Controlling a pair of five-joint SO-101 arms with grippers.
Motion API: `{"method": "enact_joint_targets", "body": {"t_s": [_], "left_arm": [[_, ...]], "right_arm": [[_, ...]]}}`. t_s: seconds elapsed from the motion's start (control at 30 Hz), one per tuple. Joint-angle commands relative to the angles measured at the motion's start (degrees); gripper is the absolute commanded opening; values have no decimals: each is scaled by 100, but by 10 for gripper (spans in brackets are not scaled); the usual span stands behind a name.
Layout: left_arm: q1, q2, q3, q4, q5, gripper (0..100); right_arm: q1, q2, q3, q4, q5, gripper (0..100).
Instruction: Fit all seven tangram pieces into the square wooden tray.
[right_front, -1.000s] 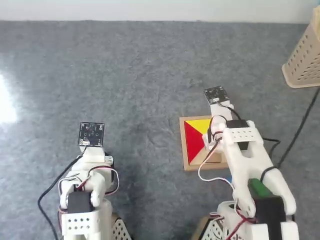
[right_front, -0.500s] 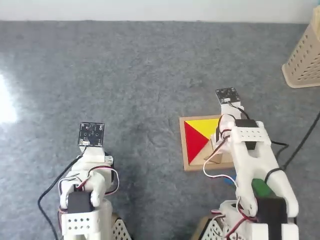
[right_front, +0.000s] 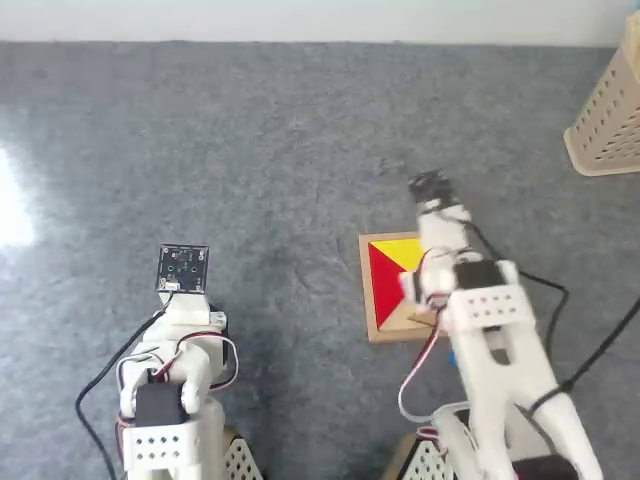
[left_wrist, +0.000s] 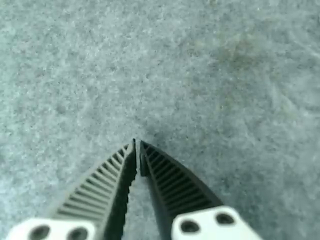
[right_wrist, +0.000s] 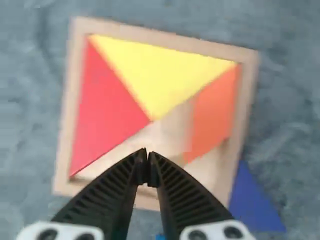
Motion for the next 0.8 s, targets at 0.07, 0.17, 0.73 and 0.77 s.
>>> {"method": "enact_joint_targets", "body": {"t_s": [0.07, 0.17, 0.73, 0.77], "left_arm": [[0, -97, -66, 26, 35, 12], [0, -97, -66, 26, 35, 12], [0, -97, -66, 26, 35, 12], [0, -97, -66, 26, 35, 12]], "right_arm": [[-303, 136, -18, 57, 369, 6], [-321, 567, -18, 13, 589, 6], [-295, 1095, -360, 251, 967, 6], [-295, 1147, -360, 251, 967, 6]]}}
